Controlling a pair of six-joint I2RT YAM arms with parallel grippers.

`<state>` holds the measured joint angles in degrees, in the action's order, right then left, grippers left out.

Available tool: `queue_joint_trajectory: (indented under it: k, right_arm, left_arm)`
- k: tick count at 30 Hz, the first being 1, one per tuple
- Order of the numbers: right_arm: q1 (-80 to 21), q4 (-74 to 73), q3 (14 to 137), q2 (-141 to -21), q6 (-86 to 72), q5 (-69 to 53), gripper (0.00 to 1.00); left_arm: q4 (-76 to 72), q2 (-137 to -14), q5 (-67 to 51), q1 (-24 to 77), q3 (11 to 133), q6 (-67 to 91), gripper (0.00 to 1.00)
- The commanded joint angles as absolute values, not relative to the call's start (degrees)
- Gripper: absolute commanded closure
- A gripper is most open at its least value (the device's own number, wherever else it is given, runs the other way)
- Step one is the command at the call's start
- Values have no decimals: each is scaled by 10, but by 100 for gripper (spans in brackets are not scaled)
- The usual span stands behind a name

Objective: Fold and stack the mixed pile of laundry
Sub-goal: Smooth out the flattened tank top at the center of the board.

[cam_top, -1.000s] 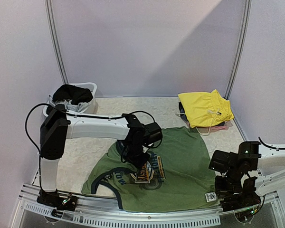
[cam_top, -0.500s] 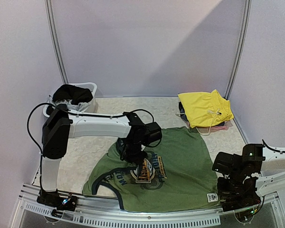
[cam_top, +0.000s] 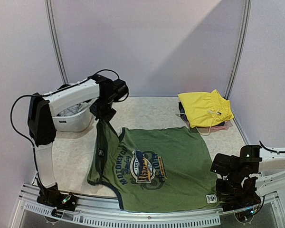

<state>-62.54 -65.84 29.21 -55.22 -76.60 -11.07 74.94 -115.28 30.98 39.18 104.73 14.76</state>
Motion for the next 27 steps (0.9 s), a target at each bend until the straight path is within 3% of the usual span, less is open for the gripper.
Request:
queue_joint_trajectory:
  k: [1,13,16,19,20,22,27]
  right_arm:
    - [-622,-637,293,-576,-750,-115,100]
    - [-622,-619,336,-652,-729,-111,97]
    - [-621,-628,359,-660,-727,-101,89]
    - [-614,-668,405,-664,-720,-77,70]
    - [-608,-687,426,-667,-713,-66,62]
    - [-589,-725,475,-674,-699,-37,58]
    - [-531,-767,616,-711,-625,23,56]
  left_arm:
    - [764,-1187,405,332,1112,89,100]
    - [816,-1276,462,261,1227,72,100]
    - [823,-1270,415,261,1220,79,86]
    - [827,-1238,363,269,1210,95,46]
    - [826,-1221,351,272,1205,101,37]
    - [826,-1189,322,281,1198,111,25]
    - [865,-1101,293,295,1169,147,20]
